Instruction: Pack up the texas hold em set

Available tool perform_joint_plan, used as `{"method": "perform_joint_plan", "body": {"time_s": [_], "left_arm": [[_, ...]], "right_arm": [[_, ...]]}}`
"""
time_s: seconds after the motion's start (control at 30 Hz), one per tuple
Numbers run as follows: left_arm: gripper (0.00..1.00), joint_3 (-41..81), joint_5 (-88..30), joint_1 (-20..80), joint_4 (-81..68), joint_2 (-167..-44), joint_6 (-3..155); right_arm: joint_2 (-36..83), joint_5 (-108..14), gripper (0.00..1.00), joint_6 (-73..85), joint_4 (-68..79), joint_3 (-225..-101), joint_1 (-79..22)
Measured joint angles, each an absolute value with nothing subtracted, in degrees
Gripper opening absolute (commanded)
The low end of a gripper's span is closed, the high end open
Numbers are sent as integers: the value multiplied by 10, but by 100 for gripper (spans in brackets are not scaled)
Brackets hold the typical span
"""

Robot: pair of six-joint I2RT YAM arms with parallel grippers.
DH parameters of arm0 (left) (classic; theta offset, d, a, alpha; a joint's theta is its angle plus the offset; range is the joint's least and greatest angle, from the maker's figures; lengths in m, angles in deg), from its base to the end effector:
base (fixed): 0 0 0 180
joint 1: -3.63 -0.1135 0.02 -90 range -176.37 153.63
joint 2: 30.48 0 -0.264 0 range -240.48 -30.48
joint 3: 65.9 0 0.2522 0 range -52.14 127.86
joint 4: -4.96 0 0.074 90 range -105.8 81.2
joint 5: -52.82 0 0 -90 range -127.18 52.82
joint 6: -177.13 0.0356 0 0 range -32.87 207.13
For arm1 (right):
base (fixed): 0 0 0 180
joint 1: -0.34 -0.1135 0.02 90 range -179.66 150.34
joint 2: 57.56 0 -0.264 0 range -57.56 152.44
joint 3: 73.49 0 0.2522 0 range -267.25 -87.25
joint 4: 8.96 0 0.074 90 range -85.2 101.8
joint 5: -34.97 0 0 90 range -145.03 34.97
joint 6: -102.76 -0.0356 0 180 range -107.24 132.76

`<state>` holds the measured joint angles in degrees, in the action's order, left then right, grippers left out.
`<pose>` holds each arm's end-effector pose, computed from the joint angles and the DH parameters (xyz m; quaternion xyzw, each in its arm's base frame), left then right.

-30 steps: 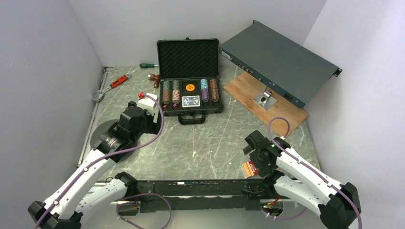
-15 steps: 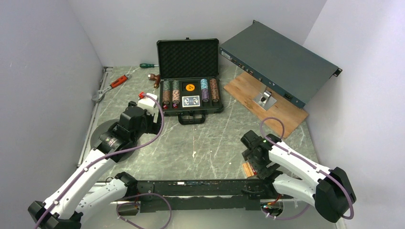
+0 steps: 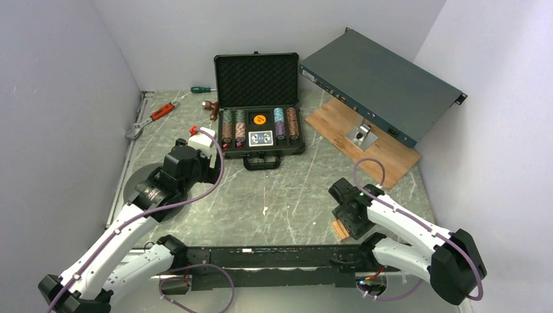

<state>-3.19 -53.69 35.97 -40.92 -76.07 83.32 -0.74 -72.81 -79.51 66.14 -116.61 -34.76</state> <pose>0.1500 -0.0830 0.3243 0.1390 0.8434 -0.0389 0.5175 0.1067 0.0617 0.1668 0.4741 0.8667 -0.0592 0.1431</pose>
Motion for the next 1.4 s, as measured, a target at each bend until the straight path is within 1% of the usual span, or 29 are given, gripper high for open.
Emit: {"method": "perform_joint_plan", "body": {"time_s": [0.1, 0.23, 0.4, 0.5, 0.6, 0.7, 0.83, 0.93, 1.23, 1.4], "left_arm": [[91, -32, -536, 360, -409, -761, 833], [91, -32, -536, 360, -409, -761, 833], [91, -32, -535, 359, -409, -761, 833], [91, -32, -535, 360, -409, -761, 833], [91, -32, -535, 360, -408, -761, 833], [91, -32, -535, 360, -408, -761, 833], [91, -32, -534, 360, -408, -762, 833], [91, -32, -533, 360, -408, -765, 833], [91, -32, -533, 360, -408, -767, 833], [91, -32, -531, 360, -408, -768, 833]], "right_arm": [[19, -732, 62, -732, 628, -1178, -347], [87, -727, 64, -605, 552, -1218, -348], [154, -668, 67, -405, 416, -1275, -352], [171, -628, 71, -321, 369, -1292, -363], [198, -605, 75, -248, 355, -1320, -383], [236, -608, 86, -192, 356, -1354, -413], [275, -625, 95, -145, 360, -1383, -462], [293, -638, 99, -130, 368, -1388, -489], [295, -696, 100, -129, 409, -1422, -489], [287, -699, 99, -130, 409, -1424, -480]]}}
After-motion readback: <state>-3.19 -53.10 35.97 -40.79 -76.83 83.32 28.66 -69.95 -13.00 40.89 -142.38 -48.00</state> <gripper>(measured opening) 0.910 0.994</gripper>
